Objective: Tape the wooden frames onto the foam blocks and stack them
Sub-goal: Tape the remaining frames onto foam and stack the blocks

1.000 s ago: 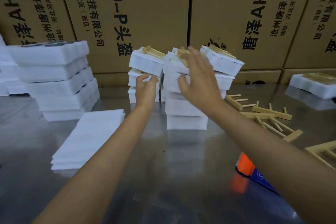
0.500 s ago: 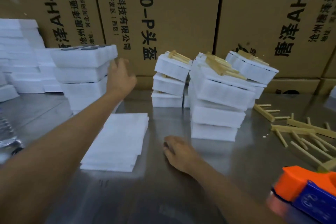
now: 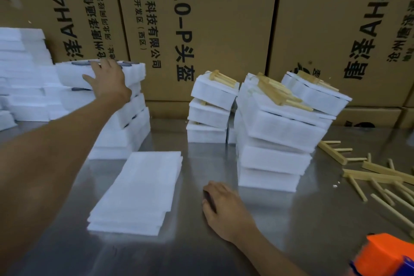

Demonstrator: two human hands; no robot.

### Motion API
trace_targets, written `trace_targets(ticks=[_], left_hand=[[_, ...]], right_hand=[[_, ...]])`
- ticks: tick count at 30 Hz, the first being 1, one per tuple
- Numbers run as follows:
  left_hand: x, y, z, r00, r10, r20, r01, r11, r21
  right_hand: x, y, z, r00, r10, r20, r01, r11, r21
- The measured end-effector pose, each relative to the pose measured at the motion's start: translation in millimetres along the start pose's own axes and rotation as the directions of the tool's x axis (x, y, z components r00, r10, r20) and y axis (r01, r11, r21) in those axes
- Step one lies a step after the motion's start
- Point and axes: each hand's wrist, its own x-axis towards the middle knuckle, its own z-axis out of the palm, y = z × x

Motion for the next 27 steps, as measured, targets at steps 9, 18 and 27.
trace_targets(ticks=[9,18,27], left_hand=[[-65.7,48.9,-24.8,0.937,0.141,-0.320,-0.194,0.971,-0.141],[-210.9,106.0,-88.5,0.840,0.181,-0.512,-0.420,0.814,-0.402],[-303.8,96.0,-124.6,0.715,0.531,-0.456,-0.696,0.480,-0.533]], right_hand=[[7.6,-7.2,-13.5,0.977,0.097,0.188,-0.129,0.977,0.170],[61.5,-85.5,-181.6,0.915,0.400,-0.058,0.046,0.041,0.998],[-41.7,-50.2,-227.3,0.787,0.613,-0.066,-0.107,0.241,0.965]])
